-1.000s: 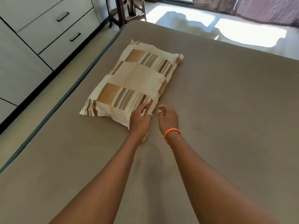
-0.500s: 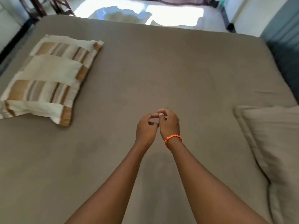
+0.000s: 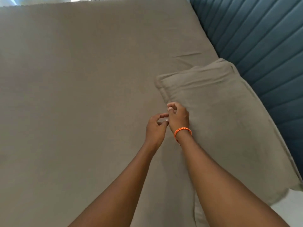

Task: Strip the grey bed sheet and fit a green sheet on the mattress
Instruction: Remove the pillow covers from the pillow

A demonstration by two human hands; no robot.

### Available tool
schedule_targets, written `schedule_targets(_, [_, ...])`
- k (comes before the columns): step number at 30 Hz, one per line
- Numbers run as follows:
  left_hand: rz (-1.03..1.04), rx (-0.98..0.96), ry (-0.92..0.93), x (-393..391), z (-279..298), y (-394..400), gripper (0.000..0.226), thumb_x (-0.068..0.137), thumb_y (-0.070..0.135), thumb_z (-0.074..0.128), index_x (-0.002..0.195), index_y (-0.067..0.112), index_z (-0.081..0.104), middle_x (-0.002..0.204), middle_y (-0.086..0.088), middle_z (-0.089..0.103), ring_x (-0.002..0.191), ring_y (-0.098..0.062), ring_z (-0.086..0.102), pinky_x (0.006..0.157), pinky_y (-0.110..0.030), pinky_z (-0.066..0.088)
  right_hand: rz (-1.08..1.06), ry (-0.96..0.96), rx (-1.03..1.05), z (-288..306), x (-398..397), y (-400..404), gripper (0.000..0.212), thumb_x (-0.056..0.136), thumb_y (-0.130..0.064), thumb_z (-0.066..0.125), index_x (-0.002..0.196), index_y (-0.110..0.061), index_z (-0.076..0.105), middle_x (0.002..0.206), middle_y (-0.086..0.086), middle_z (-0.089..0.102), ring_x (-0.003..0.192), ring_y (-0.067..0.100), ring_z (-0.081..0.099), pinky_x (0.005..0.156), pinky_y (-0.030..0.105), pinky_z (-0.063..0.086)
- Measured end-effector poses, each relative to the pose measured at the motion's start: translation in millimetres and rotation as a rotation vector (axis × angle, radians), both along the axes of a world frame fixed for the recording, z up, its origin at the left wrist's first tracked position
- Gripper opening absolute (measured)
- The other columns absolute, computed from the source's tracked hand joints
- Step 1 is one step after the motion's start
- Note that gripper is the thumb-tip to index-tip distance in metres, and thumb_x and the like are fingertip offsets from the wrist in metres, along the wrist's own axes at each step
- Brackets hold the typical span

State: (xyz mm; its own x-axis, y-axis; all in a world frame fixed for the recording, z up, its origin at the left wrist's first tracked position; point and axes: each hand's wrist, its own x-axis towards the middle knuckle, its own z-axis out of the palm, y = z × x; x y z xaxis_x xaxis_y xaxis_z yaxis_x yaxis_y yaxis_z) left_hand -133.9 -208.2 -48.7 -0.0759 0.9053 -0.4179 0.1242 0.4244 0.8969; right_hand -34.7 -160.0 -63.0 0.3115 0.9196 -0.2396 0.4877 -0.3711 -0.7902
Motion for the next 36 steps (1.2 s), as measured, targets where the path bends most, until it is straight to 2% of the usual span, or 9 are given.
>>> schedule_targets(4, [0.017,-0.118,0.013,105,-29,8,0.036,0.097,0.025,0.069,0.133,0.021,0.063,0.134,0.004,0.062,0.119,-0.019,0.06,0.106,-0.042,0.05,-0.047,-0.3,0.066,-12,110,9,0.023,0.091,-0.012,0.051,0.094,-0.021,0.072,0.102,0.005,0.071,0.104,0.031,0.062,0.087,0.038,0.048])
schedule_targets(7, [0.026,-0.189,0.129,154,-43,1,0.084,0.084,0.041,0.084,0.152,0.018,0.039,0.153,-0.006,0.038,0.142,-0.028,0.037,0.123,-0.045,0.031,-0.147,-0.67,0.101,-14,192,4,0.028,0.088,-0.007,0.05,0.097,-0.021,0.072,0.11,0.01,0.066,0.111,0.037,0.056,0.088,0.044,0.044])
schedule_targets(11, [0.058,-0.228,0.205,174,-60,-8,0.116,0.074,0.039,0.093,0.16,0.021,0.017,0.16,-0.014,0.019,0.145,-0.033,0.029,0.124,-0.042,0.025,-0.272,-0.809,-0.305,-28,284,-23,0.074,0.078,-0.016,0.083,0.143,-0.023,0.048,0.153,0.011,0.042,0.14,0.034,0.038,0.106,0.053,0.035])
schedule_targets(17, [0.146,-0.416,0.224,181,-84,-12,0.077,0.078,0.055,0.086,0.125,0.014,0.042,0.134,-0.011,0.058,0.123,-0.036,0.059,0.102,-0.041,0.049,-0.228,-0.672,-0.591,-51,313,-19,0.136,0.064,-0.052,0.093,0.163,-0.031,0.003,0.171,0.012,0.011,0.158,0.029,0.009,0.119,0.068,0.013])
schedule_targets(21, [0.157,-0.459,0.213,177,-90,-7,0.065,0.077,0.062,0.084,0.11,0.02,0.046,0.112,-0.003,0.062,0.114,-0.034,0.063,0.095,-0.039,0.05,-0.254,-0.786,-0.576,-59,305,-9,0.143,0.058,-0.057,0.093,0.163,-0.022,0.002,0.154,0.02,0.042,0.143,0.035,0.036,0.113,0.058,0.024])
schedule_targets(24, [0.171,-0.493,0.163,173,-91,-9,0.06,0.066,0.074,0.082,0.096,0.029,0.057,0.106,0.0,0.068,0.11,-0.031,0.067,0.099,-0.042,0.055,-0.225,-0.878,-0.521,-58,305,-6,0.119,0.063,-0.053,0.091,0.155,-0.011,0.029,0.13,0.018,0.065,0.124,0.036,0.057,0.107,0.052,0.028])
schedule_targets(26, [0.182,-0.499,0.068,171,-83,-12,0.058,0.063,0.077,0.08,0.093,0.032,0.06,0.102,0.006,0.068,0.106,-0.027,0.067,0.1,-0.043,0.056,-0.223,-0.911,-0.448,-49,302,-5,0.07,0.069,-0.046,0.088,0.123,-0.014,0.059,0.105,0.012,0.074,0.101,0.032,0.068,0.103,0.047,0.034])
schedule_targets(29, [0.202,-0.42,-0.058,168,-71,-19,0.07,0.057,0.074,0.084,0.11,0.032,0.065,0.109,0.011,0.074,0.106,-0.018,0.07,0.101,-0.044,0.056,-0.213,-0.906,-0.349,-29,288,-15,0.024,0.078,-0.025,0.075,0.097,-0.015,0.063,0.094,0.015,0.072,0.088,0.034,0.068,0.095,0.043,0.042])
schedule_targets(36, [0.295,-0.187,-0.09,111,-31,-27,0.064,0.072,0.059,0.087,0.12,0.03,0.056,0.116,0.012,0.07,0.108,-0.013,0.068,0.102,-0.039,0.054,-0.323,-0.741,-0.124,16,232,-41,0.023,0.081,-0.029,0.071,0.098,-0.014,0.066,0.094,0.023,0.07,0.087,0.048,0.065,0.072,0.045,0.051])
